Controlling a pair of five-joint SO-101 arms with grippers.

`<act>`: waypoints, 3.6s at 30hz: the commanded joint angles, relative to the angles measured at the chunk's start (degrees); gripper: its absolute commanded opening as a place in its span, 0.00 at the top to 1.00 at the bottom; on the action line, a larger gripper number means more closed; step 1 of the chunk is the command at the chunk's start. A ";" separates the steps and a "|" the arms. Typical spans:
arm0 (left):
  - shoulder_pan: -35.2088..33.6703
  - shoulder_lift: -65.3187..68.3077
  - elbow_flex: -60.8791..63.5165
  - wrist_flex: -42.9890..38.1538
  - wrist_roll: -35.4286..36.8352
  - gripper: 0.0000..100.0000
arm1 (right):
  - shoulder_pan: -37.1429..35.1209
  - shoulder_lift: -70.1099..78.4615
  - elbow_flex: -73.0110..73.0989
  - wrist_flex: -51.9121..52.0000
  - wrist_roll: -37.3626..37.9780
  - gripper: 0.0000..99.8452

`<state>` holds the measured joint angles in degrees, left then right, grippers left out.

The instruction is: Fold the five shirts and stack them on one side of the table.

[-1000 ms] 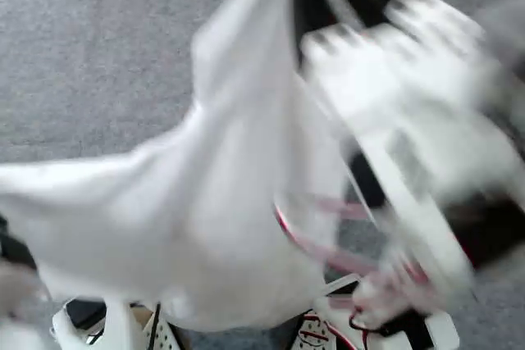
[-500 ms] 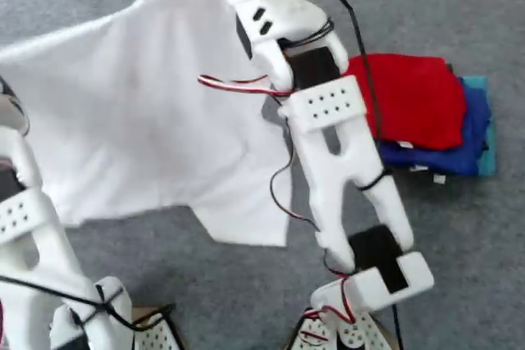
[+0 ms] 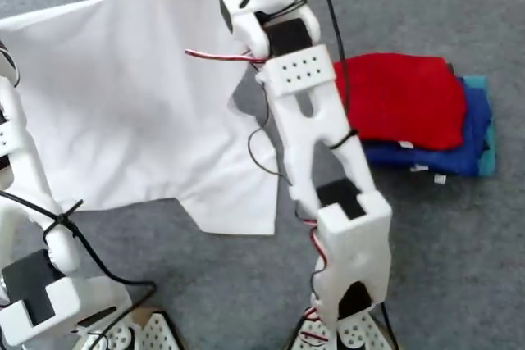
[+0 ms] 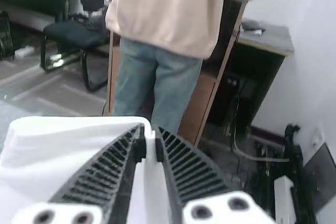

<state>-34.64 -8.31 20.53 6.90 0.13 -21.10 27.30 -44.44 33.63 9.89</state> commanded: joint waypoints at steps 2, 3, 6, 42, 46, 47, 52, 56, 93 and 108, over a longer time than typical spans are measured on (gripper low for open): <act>0.22 -3.87 1.36 6.07 -0.62 0.97 | 0.88 0.57 -7.34 12.57 1.14 0.99; 0.04 -5.54 3.38 7.65 -0.62 0.97 | 0.53 0.57 -7.43 15.65 2.64 0.99; -0.04 -12.66 10.24 13.01 -0.62 0.97 | -0.44 0.13 -7.52 25.76 7.30 0.99; -6.64 -37.80 52.44 15.91 -13.45 0.97 | -7.82 -27.38 44.18 52.40 0.88 0.99; -3.47 -38.33 50.42 22.33 -13.45 0.97 | -7.56 -36.18 56.75 47.74 0.88 0.99; -3.12 -38.33 50.15 23.30 -13.45 0.97 | -7.56 -38.55 59.65 47.12 0.88 0.99; -5.49 -38.07 49.45 24.09 -13.45 0.97 | -7.82 -48.84 71.43 45.80 0.88 0.99; -8.31 -37.80 49.71 23.82 -13.54 0.97 | -7.91 -54.81 79.96 42.73 0.88 0.99; -8.13 -37.27 24.57 42.55 2.55 0.97 | -14.15 -48.48 79.25 27.87 0.09 0.99; -5.93 7.03 19.38 3.78 12.31 0.97 | -7.47 -1.98 28.88 24.79 -4.84 0.99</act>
<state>-38.42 -8.04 45.05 14.81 11.91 -30.33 17.80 -2.42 57.54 5.58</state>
